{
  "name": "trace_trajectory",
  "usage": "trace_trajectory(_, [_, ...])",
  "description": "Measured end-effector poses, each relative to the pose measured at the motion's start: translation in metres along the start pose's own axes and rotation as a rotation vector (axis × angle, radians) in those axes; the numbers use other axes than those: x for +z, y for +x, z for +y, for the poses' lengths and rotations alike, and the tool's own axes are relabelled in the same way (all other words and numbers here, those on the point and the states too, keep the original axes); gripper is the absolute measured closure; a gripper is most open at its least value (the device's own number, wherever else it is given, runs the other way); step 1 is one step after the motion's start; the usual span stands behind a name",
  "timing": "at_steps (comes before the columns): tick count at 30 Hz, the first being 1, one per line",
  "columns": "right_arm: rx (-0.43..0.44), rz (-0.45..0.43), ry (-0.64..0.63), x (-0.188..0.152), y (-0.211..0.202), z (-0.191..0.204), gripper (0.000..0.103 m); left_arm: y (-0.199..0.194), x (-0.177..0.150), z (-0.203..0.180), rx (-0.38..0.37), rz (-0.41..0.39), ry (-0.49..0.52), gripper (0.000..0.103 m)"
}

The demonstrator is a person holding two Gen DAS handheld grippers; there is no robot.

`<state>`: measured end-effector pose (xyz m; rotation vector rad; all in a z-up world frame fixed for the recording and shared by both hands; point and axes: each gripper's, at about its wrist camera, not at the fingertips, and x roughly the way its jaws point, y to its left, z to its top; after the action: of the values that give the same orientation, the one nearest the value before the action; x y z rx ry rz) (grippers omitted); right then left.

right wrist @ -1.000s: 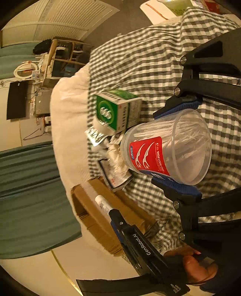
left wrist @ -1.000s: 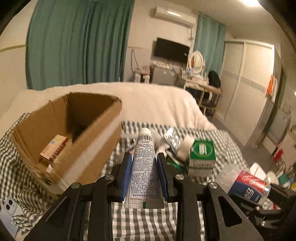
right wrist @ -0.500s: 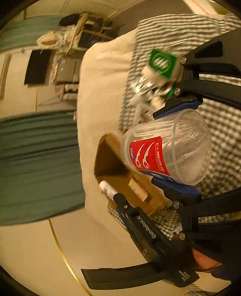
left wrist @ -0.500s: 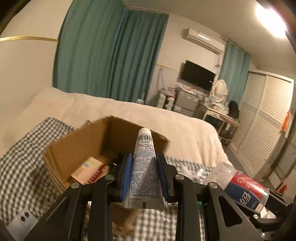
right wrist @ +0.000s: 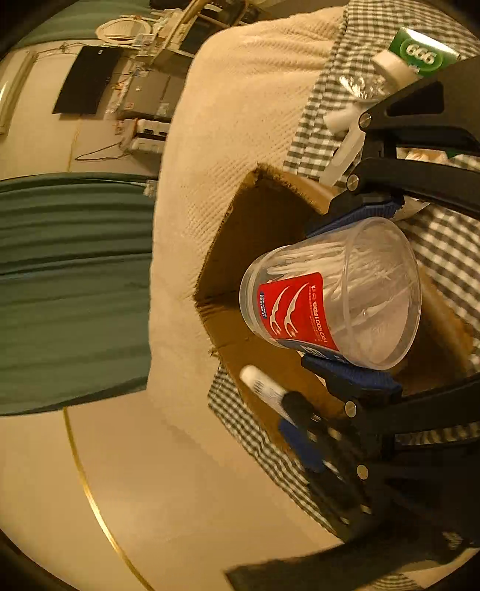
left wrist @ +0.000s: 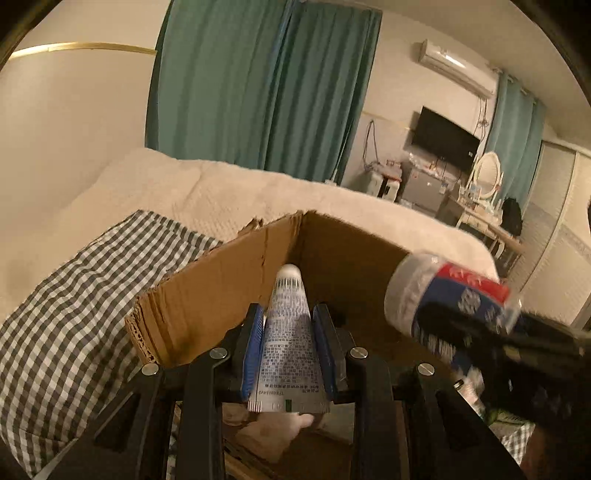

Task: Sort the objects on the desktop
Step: 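Carry the tube and swab jar into the cardboard box and release both, then grasp the white lace cloth with the left tool while the right tool grasps the green medicine box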

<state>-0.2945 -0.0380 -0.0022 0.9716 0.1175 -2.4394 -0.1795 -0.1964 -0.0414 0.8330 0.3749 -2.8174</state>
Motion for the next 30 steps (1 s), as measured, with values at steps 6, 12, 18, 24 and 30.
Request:
trace_trajectory(6, [0.004, -0.052, 0.069, 0.004, 0.001, -0.014, 0.020, 0.004, -0.009, -0.004, -0.008, 0.026, 0.014, 0.030])
trace_trajectory(12, [-0.046, -0.143, 0.113, -0.006, -0.066, -0.033, 0.017, -0.038, -0.006, -0.029, 0.009, -0.022, 0.049, 0.013])
trace_trajectory(18, [-0.176, -0.162, 0.184, -0.050, -0.150, -0.080, 0.017, -0.085, -0.022, -0.087, -0.056, -0.042, 0.117, 0.005])
trace_trajectory(24, [-0.318, -0.134, 0.263, -0.116, -0.204, -0.127, 0.016, -0.090, -0.062, -0.143, -0.154, 0.051, 0.142, 0.001])
trace_trajectory(30, [-0.400, -0.082, 0.315, -0.168, -0.203, -0.152, 0.016, -0.070, -0.115, -0.187, -0.178, 0.142, 0.227, 0.001])
